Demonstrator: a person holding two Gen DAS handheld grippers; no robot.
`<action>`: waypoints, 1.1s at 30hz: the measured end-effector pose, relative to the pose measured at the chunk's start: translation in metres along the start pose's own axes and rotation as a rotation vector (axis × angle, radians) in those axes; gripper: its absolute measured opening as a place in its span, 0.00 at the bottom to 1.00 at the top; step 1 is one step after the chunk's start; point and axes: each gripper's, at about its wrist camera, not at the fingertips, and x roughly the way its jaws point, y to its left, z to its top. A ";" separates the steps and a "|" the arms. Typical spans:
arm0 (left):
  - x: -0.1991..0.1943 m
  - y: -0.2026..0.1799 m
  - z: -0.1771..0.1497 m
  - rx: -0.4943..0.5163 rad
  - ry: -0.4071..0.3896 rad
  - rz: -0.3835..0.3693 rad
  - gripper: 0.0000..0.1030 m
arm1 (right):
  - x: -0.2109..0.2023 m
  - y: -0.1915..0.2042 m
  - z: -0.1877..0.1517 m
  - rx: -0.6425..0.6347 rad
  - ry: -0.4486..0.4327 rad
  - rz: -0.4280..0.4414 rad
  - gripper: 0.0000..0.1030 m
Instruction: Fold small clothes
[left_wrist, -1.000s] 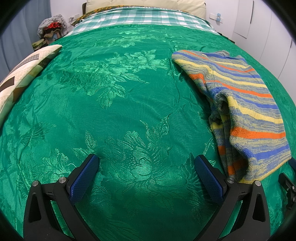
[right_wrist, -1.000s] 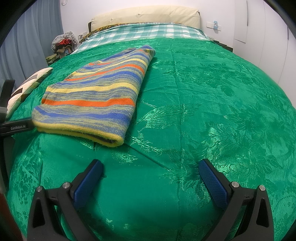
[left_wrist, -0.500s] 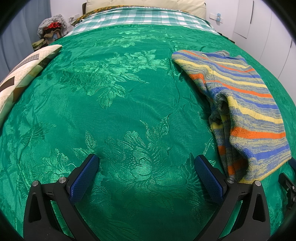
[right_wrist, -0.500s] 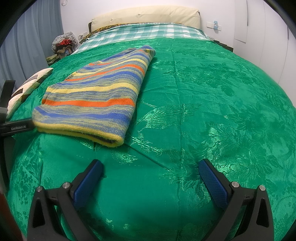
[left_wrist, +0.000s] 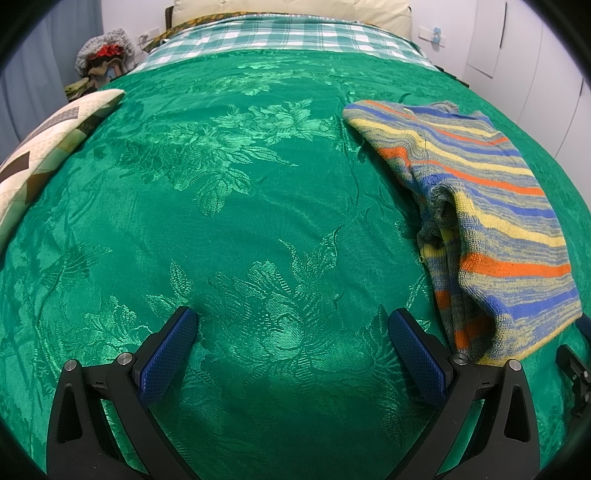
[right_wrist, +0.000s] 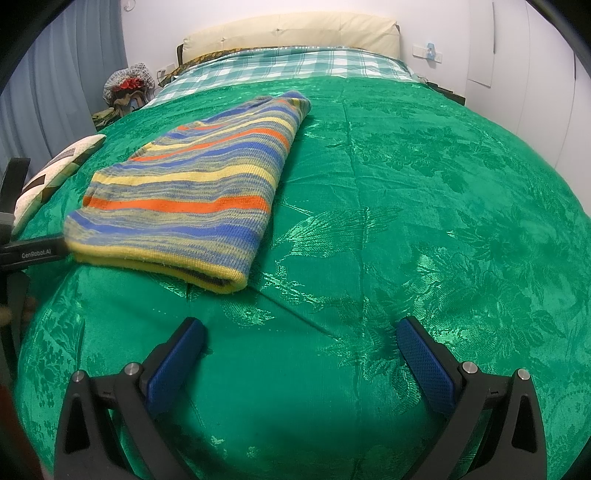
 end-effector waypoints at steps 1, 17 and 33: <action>0.001 0.000 0.002 0.002 0.020 -0.004 1.00 | 0.000 0.000 0.001 0.001 0.007 0.003 1.00; 0.059 -0.050 0.096 -0.160 0.278 -0.470 0.51 | 0.092 -0.035 0.165 0.286 0.146 0.432 0.84; -0.047 0.021 0.174 -0.088 0.012 -0.352 0.53 | 0.054 0.091 0.262 0.159 -0.053 0.496 0.23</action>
